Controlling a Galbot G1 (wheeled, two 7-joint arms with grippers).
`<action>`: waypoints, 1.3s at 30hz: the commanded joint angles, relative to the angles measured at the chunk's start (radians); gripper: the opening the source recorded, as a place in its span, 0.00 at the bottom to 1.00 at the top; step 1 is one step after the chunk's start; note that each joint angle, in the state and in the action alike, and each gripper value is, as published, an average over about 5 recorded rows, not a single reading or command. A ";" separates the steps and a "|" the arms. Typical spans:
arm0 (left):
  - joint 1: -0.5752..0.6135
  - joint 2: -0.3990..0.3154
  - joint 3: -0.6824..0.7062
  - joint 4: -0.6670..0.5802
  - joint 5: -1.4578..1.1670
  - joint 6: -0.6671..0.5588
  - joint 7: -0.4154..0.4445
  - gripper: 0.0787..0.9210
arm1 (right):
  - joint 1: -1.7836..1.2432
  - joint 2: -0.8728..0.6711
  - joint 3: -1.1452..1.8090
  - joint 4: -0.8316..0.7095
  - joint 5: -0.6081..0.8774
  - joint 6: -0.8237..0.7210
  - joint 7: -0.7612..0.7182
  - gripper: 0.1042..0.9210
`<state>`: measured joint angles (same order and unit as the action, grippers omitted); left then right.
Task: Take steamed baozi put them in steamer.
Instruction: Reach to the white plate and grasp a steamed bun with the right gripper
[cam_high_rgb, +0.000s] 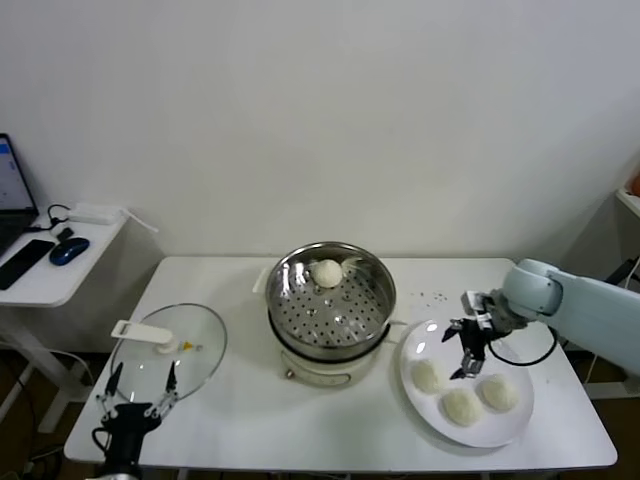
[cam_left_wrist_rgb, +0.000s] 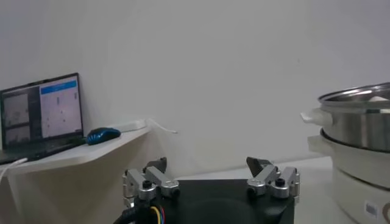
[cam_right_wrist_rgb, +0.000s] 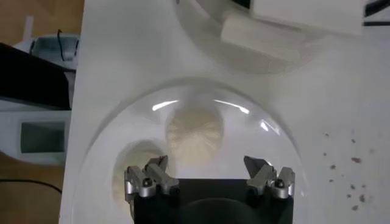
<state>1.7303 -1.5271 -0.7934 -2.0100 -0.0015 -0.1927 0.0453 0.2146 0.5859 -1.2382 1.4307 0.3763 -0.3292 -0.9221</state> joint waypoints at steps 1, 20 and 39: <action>0.005 0.000 -0.003 -0.002 0.009 -0.001 0.000 0.88 | -0.072 0.066 0.024 -0.012 -0.012 -0.023 0.030 0.88; 0.006 0.005 -0.004 0.011 -0.002 -0.005 -0.002 0.88 | -0.090 0.091 0.030 -0.053 -0.061 -0.019 0.021 0.88; 0.013 0.003 -0.003 0.006 -0.003 -0.007 -0.003 0.88 | -0.066 0.073 0.050 -0.036 -0.058 -0.013 0.006 0.65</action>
<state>1.7423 -1.5232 -0.7963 -2.0033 -0.0046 -0.1998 0.0426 0.1322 0.6635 -1.1911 1.3829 0.3156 -0.3425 -0.9143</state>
